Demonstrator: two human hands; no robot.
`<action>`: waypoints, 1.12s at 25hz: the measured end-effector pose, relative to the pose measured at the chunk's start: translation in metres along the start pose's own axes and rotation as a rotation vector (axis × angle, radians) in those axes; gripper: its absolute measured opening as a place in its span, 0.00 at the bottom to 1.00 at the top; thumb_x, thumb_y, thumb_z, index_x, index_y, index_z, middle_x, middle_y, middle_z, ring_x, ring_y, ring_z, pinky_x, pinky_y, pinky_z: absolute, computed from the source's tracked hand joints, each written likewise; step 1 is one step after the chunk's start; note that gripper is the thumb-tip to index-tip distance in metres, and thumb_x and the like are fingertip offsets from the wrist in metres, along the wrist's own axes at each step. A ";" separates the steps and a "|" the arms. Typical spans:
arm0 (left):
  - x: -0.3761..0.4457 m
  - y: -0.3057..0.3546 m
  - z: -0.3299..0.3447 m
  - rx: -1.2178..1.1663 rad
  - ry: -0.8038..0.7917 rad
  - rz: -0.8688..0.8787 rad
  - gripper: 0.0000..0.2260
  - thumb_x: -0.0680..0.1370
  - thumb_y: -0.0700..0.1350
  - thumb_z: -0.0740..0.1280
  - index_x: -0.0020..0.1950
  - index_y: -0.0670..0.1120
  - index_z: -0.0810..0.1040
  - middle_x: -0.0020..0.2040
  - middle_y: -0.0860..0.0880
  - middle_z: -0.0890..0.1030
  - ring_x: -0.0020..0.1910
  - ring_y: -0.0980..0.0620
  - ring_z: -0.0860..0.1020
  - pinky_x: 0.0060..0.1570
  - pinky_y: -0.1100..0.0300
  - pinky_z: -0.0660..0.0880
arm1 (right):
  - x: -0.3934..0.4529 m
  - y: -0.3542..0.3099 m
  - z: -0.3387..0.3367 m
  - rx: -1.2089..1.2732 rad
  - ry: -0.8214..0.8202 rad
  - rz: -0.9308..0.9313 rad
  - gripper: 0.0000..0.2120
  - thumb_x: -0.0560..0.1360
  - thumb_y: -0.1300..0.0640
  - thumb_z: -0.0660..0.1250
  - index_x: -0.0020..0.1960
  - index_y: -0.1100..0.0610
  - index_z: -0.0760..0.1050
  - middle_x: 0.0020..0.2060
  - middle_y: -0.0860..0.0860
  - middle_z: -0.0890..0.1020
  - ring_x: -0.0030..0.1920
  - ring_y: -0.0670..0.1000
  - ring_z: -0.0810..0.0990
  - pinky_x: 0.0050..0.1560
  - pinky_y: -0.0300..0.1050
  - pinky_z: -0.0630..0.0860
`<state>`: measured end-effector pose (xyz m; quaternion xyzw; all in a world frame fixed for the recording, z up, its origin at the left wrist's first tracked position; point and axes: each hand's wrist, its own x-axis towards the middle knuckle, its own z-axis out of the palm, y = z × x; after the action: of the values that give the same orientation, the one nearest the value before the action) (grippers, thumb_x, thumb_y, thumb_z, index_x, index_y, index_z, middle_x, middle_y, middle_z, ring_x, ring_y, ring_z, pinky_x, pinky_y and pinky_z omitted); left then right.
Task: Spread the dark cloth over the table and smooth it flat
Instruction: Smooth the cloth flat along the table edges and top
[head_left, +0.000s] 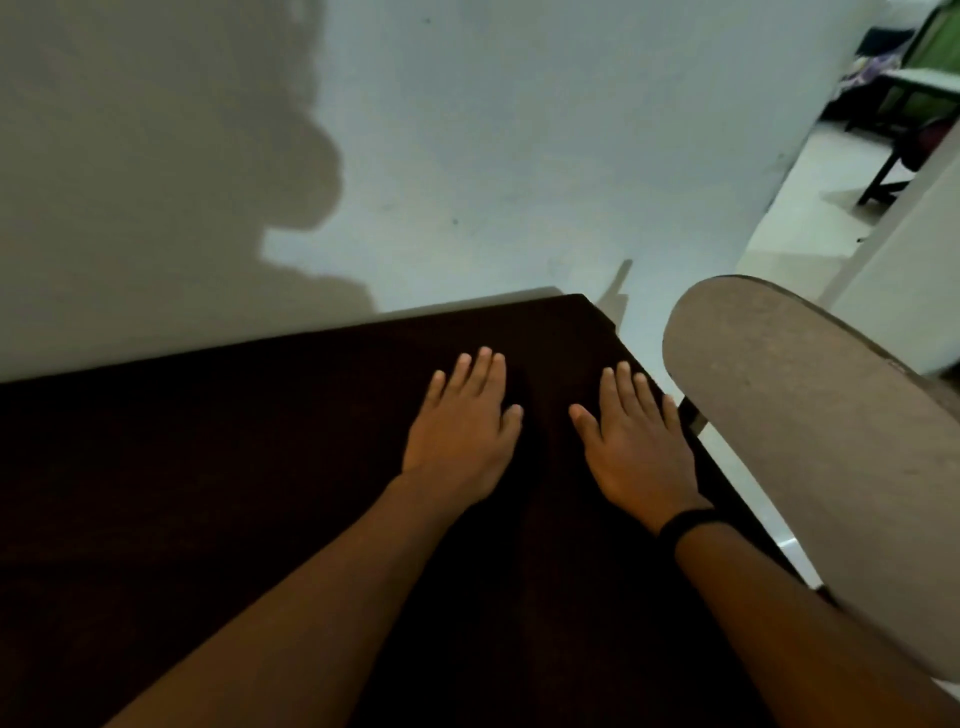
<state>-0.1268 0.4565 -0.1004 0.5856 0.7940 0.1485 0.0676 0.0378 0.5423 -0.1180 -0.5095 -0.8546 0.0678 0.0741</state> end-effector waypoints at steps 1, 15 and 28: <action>0.000 0.012 0.008 -0.007 -0.048 -0.002 0.28 0.81 0.57 0.47 0.78 0.48 0.46 0.80 0.49 0.46 0.78 0.52 0.43 0.73 0.53 0.39 | -0.001 0.004 -0.004 0.027 -0.033 -0.002 0.31 0.79 0.41 0.42 0.77 0.56 0.46 0.78 0.55 0.49 0.77 0.53 0.45 0.74 0.53 0.41; -0.072 0.112 0.018 0.024 -0.055 -0.020 0.25 0.82 0.50 0.49 0.78 0.44 0.49 0.80 0.46 0.51 0.78 0.48 0.47 0.74 0.50 0.44 | -0.111 0.021 -0.040 0.222 -0.099 0.008 0.25 0.82 0.51 0.48 0.76 0.58 0.47 0.77 0.56 0.51 0.77 0.52 0.46 0.75 0.49 0.41; -0.166 0.156 0.027 0.030 -0.150 -0.009 0.27 0.82 0.53 0.50 0.78 0.45 0.47 0.80 0.45 0.48 0.78 0.48 0.45 0.73 0.50 0.41 | -0.259 0.070 -0.061 0.192 -0.057 0.022 0.27 0.81 0.47 0.46 0.76 0.58 0.48 0.77 0.56 0.51 0.77 0.52 0.46 0.75 0.50 0.41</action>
<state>0.0732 0.3449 -0.0879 0.5926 0.7914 0.0919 0.1190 0.2313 0.3499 -0.0862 -0.5073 -0.8402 0.1647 0.0977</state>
